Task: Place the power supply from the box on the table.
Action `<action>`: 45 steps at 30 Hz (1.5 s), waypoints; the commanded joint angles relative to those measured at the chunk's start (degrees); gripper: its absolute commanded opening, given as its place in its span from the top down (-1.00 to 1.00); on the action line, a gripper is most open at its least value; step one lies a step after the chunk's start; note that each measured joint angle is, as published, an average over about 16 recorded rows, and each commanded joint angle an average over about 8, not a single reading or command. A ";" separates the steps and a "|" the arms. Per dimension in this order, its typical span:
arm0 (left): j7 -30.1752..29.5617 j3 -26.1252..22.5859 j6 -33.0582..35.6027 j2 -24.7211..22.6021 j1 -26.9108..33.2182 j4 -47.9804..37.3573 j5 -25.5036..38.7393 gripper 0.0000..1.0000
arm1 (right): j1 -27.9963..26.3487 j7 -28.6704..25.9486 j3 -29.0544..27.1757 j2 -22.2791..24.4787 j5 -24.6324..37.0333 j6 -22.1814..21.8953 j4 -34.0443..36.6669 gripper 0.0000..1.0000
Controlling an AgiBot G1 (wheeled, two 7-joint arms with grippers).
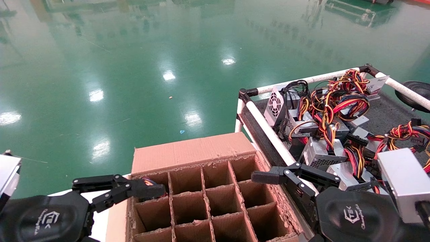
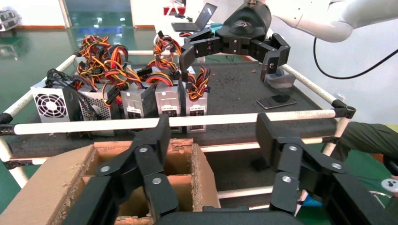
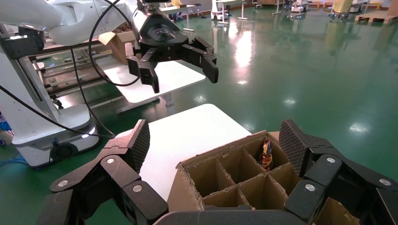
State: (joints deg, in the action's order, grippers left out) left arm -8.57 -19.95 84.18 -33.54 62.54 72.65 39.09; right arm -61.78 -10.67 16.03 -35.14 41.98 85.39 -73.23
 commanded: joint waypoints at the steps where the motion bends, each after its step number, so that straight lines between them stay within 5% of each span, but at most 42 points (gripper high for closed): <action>1: 0.00 0.00 0.00 0.00 0.00 0.00 0.00 1.00 | 0.00 0.00 0.00 0.00 0.00 0.00 0.00 -1.00; 26: 0.00 0.00 0.00 0.00 0.00 0.00 0.00 0.96 | 0.00 0.00 0.00 0.00 0.00 0.00 0.00 -1.00; 35: 0.00 0.00 0.00 0.00 0.00 0.00 0.00 -1.00 | 0.03 -0.01 0.00 0.02 0.00 0.03 -0.03 -1.00; 45: 0.01 -0.01 0.01 0.00 0.01 -0.01 0.00 -1.00 | -0.41 -0.28 2.32 -1.63 5.04 -2.49 1.28 -1.00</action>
State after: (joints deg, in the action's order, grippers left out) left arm -8.56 -19.96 84.19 -33.54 62.55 72.64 39.08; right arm -62.48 -11.27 18.54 -37.18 47.29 82.50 -71.84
